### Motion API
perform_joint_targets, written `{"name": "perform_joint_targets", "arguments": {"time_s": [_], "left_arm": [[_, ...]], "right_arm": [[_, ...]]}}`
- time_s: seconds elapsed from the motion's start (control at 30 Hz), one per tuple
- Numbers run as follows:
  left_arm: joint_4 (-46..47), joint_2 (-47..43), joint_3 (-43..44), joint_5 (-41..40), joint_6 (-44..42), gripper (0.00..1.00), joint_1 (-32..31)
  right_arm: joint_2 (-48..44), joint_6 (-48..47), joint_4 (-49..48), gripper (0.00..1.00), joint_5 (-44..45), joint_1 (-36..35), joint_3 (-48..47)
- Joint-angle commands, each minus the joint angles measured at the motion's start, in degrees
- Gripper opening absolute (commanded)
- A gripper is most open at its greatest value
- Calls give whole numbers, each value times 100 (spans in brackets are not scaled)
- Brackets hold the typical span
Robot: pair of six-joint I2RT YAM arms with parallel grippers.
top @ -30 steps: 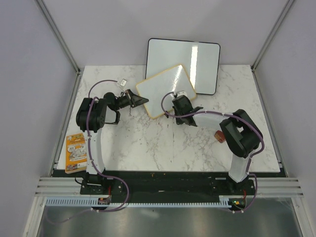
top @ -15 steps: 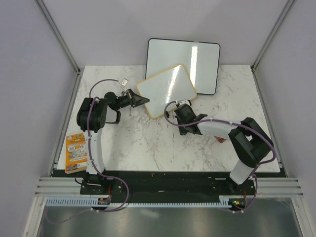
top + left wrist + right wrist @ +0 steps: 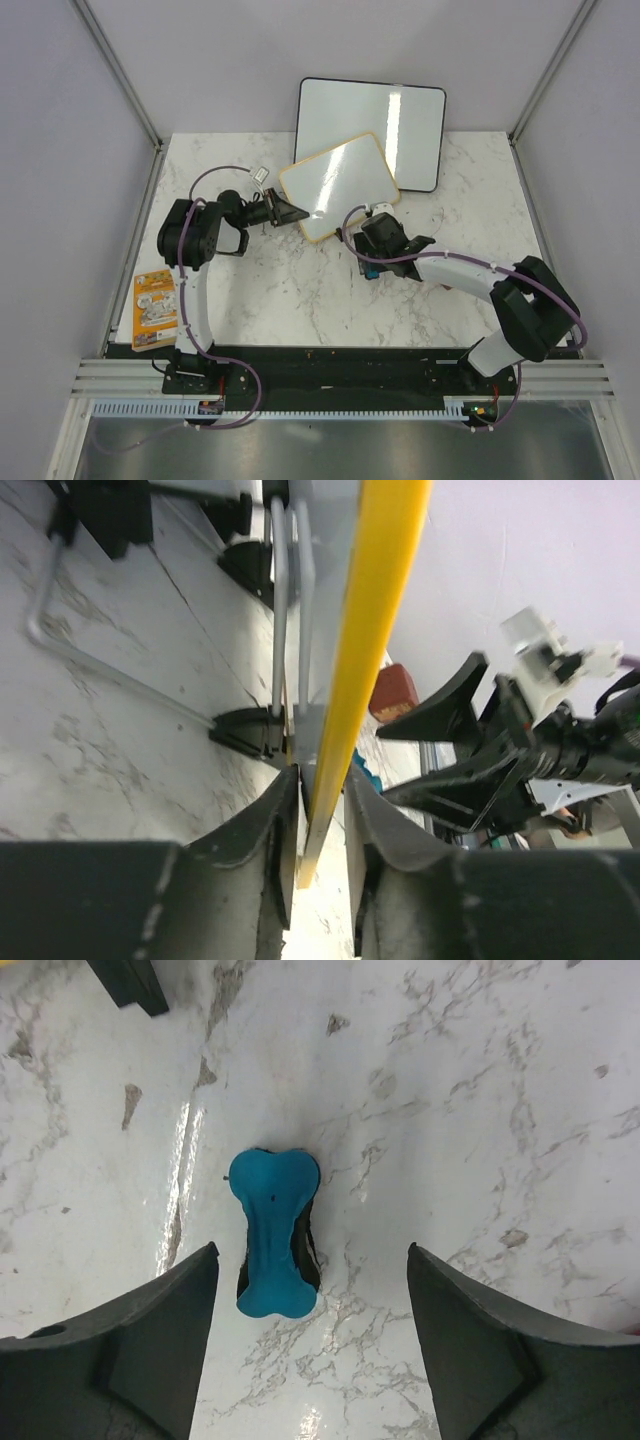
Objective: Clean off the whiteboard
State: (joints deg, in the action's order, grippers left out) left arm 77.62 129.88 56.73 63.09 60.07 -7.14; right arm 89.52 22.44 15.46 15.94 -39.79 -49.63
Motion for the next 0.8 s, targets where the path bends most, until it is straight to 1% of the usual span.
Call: {"name": "perform_joint_targets", "arguments": {"time_s": [0.0, 0.07, 0.1, 0.23, 0.33, 0.4, 0.43, 0.47, 0.5, 0.53, 0.57, 0.6, 0.63, 0.67, 0.77], "left_arm": [[1765, -402, -188, 187, -259, 37, -25], [1765, -481, -364, 107, -303, 54, 10], [1765, -569, -434, 46, -355, 60, 54], [1765, -823, -908, -156, -496, 60, 177], [1765, -1052, -1251, -420, -540, 59, 239], [1756, -1245, -1619, -692, -585, 57, 309], [1765, -1307, -1760, -788, -611, 55, 335], [1765, -1386, -1901, -981, -663, 50, 362], [1756, -1457, -2190, -1096, -690, 47, 371], [1756, -1570, -2314, -1219, -699, 37, 380], [1747, -1606, -2420, -1281, -638, 28, 380], [1747, -1624, -2586, -1325, -576, 20, 380], [1747, -1650, -2658, -1369, -497, 2, 380], [1756, -1668, -2711, -1413, -314, 2, 380], [1756, -1886, -2991, -1344, -154, 2, 371]], "right_arm": [[-513, -116, -201, 83, 497, 111, -117], [-575, -178, -333, 84, 454, 295, -170], [-602, -178, -386, 84, 401, 383, -179], [-619, -213, -912, 83, 120, 989, -126], [-541, -161, -1334, 80, 93, 1306, -82], [-453, -64, -1720, 78, 120, 1464, -30], [-409, -20, -1827, 74, 102, 1613, -21], [-356, 15, -1967, 71, 111, 1684, 31], [-330, 120, -2290, 66, 58, 1746, 67], [-260, 208, -2441, 17, 32, 1868, 102], [-207, 269, -2626, 0, 32, 1913, 189], [-128, 287, -2949, 0, 153, 1922, 216], [-23, 296, -3005, 0, 207, 1949, 173], [248, 288, -3040, 0, 294, 1957, 33], [891, 296, -3049, 0, 365, 2019, -362]]}}
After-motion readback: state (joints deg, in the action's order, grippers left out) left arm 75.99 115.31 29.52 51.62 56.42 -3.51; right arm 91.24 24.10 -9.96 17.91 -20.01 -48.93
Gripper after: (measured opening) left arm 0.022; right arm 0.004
